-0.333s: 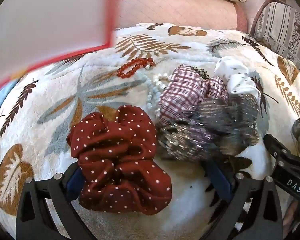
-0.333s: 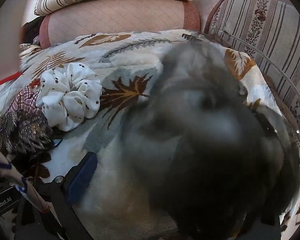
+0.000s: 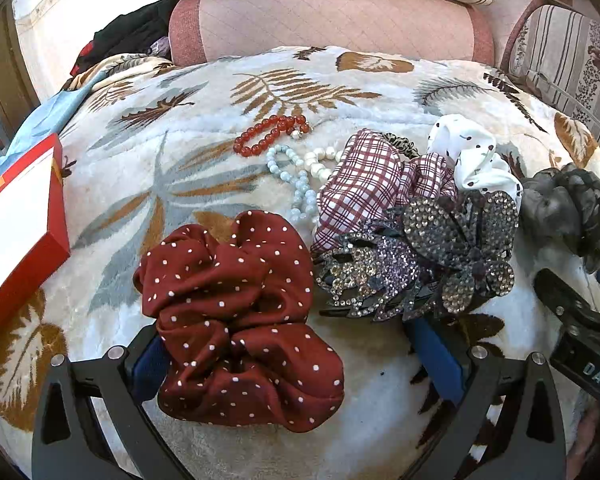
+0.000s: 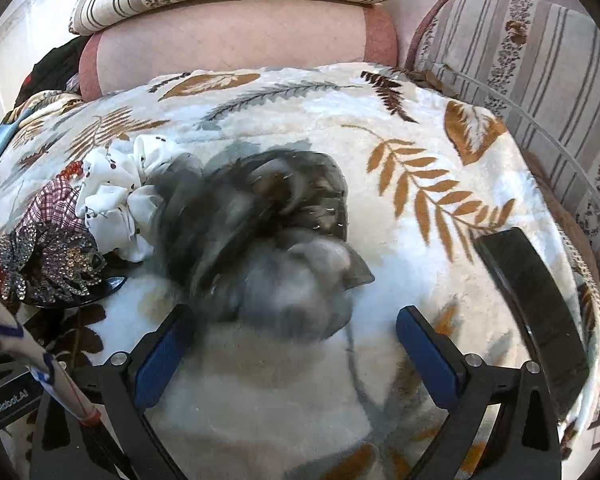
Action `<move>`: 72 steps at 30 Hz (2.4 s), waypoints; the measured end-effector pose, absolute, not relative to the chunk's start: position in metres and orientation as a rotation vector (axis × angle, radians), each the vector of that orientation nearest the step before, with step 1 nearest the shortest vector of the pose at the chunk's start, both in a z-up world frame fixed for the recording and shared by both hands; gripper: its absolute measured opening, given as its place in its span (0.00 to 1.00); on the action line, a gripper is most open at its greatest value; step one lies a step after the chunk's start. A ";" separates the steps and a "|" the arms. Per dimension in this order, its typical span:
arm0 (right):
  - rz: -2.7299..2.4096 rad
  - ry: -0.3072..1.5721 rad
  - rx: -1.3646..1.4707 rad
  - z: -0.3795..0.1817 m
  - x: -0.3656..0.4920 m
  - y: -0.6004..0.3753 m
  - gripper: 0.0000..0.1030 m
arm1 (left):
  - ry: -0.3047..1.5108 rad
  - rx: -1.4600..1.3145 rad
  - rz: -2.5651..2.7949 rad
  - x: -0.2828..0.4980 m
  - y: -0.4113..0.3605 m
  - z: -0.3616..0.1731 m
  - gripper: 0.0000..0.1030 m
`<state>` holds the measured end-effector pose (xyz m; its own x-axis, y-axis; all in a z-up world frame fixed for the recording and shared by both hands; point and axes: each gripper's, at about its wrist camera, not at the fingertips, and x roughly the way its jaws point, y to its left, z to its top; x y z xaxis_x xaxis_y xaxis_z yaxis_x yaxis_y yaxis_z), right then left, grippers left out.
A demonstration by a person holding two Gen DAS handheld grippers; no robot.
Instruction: Organize jewelry
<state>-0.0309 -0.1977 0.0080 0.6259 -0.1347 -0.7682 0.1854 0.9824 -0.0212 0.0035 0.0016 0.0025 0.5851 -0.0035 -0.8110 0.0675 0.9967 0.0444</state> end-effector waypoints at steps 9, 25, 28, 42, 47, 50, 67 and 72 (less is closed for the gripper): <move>-0.181 0.779 0.133 0.043 -0.069 -0.199 0.99 | 0.938 0.077 -0.037 0.001 0.001 0.002 1.00; -0.085 0.649 0.128 0.095 -0.162 -0.172 0.99 | 0.870 -0.019 -0.048 -0.064 0.040 0.085 0.94; -0.081 0.612 0.142 0.109 -0.181 -0.172 0.99 | 0.722 -0.002 -0.064 -0.109 0.048 0.131 0.94; -0.024 0.565 0.194 0.151 -0.215 -0.162 0.99 | 0.599 -0.180 -0.102 -0.169 0.099 0.175 0.95; -0.026 0.578 0.195 0.148 -0.214 -0.162 0.99 | 0.611 -0.161 -0.091 -0.170 0.096 0.172 0.95; -0.021 0.582 0.191 0.147 -0.212 -0.159 0.99 | 0.620 -0.158 -0.091 -0.168 0.096 0.170 0.95; -0.018 0.601 0.166 0.137 -0.206 -0.154 0.99 | 0.654 -0.144 -0.109 -0.161 0.088 0.159 0.95; -0.018 0.605 0.165 0.134 -0.205 -0.154 0.99 | 0.656 -0.142 -0.104 -0.162 0.088 0.157 0.95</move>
<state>-0.2050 -0.1535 0.1344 0.8230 0.0314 -0.5672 0.0652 0.9867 0.1491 -0.1616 0.0879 0.1567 0.7875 -0.1413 -0.5998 0.0516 0.9850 -0.1644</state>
